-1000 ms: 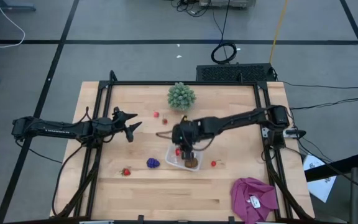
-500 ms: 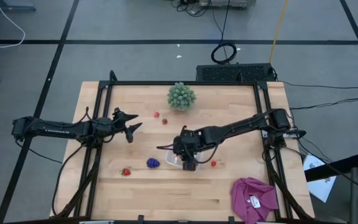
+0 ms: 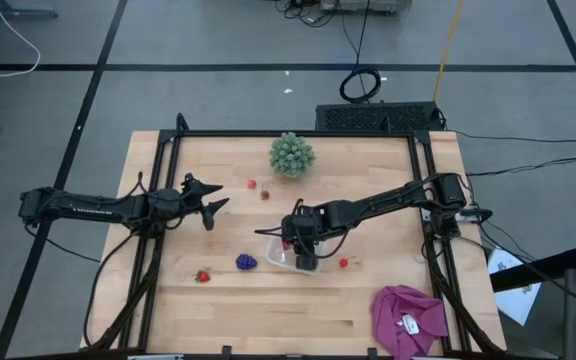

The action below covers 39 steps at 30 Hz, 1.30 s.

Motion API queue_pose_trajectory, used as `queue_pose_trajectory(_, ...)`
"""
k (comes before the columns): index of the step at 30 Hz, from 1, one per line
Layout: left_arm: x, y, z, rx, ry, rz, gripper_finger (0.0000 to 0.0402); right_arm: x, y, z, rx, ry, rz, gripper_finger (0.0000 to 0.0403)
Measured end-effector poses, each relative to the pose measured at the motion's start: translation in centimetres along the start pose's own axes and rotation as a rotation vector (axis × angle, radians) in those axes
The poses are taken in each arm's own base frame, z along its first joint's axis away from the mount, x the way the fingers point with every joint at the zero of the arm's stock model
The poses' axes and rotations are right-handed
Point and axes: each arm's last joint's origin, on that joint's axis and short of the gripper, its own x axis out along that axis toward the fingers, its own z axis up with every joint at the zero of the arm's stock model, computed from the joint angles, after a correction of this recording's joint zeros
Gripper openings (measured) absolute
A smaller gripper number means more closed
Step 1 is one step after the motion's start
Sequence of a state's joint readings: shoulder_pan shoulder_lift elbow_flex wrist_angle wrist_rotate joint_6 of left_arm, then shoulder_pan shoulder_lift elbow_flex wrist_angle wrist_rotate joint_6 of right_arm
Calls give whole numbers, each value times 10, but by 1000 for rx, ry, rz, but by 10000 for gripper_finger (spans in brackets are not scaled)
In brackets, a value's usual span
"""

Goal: Pick and placing Produce into tupperware
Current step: Put the bottom pink peach into the bin

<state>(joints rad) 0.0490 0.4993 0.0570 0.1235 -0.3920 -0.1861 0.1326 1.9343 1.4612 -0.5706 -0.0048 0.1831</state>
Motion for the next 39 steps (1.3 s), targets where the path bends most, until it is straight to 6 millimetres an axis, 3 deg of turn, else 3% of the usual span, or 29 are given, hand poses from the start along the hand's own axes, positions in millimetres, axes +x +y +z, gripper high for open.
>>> queue_pose_trajectory(16, 0, 0, 0, 0, 0, 0, 230, 0, 1, 0, 39, -1, 1, 125)
queue_pose_trajectory(39, 0, 0, 0, -1, 0, 0, 230, 21, 5, -6, 23, 44, -5, 125)
